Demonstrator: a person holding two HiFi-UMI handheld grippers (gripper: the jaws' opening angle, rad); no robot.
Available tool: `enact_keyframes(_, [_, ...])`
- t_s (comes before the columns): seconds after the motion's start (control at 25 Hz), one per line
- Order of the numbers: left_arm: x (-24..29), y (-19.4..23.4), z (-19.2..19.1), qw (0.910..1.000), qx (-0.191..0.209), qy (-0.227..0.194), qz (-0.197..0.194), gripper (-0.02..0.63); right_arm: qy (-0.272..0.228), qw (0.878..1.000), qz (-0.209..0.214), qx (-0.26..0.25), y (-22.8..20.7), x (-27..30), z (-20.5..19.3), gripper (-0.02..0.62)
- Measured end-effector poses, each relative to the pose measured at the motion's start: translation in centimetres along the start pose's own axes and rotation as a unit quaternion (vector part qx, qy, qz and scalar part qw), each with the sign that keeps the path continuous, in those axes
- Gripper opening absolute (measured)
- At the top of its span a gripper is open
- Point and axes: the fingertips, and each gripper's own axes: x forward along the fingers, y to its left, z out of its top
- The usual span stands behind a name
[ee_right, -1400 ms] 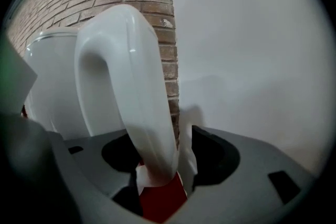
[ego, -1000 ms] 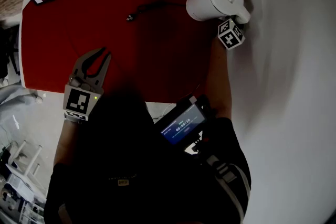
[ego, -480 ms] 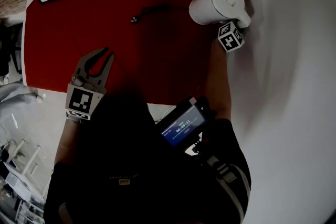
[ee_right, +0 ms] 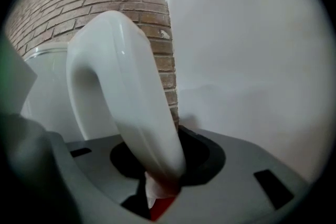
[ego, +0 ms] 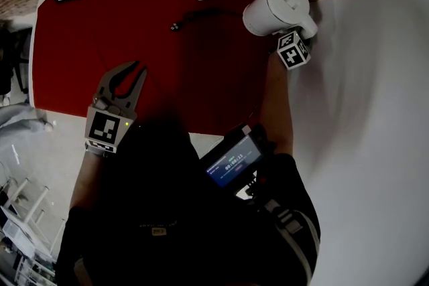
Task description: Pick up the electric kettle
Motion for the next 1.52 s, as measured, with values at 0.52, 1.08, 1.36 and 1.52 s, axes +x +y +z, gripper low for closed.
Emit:
enact_keyframes(0.52, [-1.8,0.1,-0.2,0.9998,0.002,-0.017,0.008,0.054,-0.019,1.0,0.005,-0.023,-0.1,-2.1,1.9,0.133])
enact_keyframes(1.08, [-3.4,-0.5,0.0,0.9992,0.006,-0.04,-0.004,0.054,-0.017,1.0,0.006,-0.025,-0.9,-5.8,3.4,0.133])
enact_keyframes(1.36, [-4.2,-0.2,0.1,0.9987,0.006,-0.049,-0.006,0.054,-0.025,0.999,0.019,-0.025,0.1,-7.4,4.7,0.133])
enact_keyframes(1.52, [-4.8,0.6,-0.1,0.9984,0.004,-0.057,-0.006,0.054,-0.028,0.999,0.023,-0.021,1.1,-8.3,5.4,0.133])
